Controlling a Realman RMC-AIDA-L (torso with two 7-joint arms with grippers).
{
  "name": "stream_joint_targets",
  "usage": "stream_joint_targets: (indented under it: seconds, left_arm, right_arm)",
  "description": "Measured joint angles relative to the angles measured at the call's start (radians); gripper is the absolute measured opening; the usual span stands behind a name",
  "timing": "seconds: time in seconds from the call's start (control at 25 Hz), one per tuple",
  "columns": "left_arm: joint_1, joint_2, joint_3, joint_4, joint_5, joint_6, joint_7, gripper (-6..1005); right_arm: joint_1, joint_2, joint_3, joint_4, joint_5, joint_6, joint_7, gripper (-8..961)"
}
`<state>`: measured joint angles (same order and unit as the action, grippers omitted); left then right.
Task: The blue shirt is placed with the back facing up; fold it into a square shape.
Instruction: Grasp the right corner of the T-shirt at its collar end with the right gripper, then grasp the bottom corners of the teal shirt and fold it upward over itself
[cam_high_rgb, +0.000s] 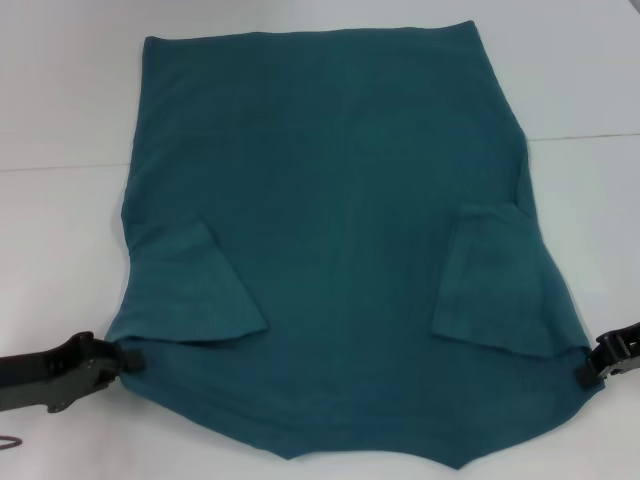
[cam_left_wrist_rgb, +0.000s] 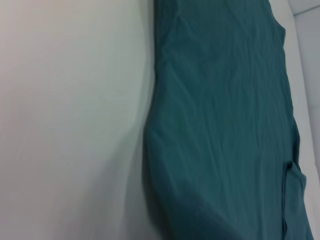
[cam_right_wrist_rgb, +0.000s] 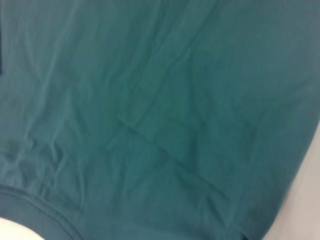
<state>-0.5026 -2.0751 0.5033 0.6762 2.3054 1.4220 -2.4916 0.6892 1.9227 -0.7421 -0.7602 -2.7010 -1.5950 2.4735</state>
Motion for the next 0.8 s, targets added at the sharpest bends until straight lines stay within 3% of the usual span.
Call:
stream_joint_targets:
  seconds: [0.24, 0.8]
  left_arm:
    - [0.000, 0.015, 0.008, 0.030, 0.042, 0.084, 0.033, 50]
    - [0.088, 0.022, 0.001, 0.177, 0.165, 0.344, 0.052, 50]
  right_arm:
    - [0.003, -0.005, 0.002, -0.005, 0.003, -0.043, -0.007, 37]
    - [-0.023, -0.005, 0.006, -0.033, 0.003, -0.279, -0.054, 38]
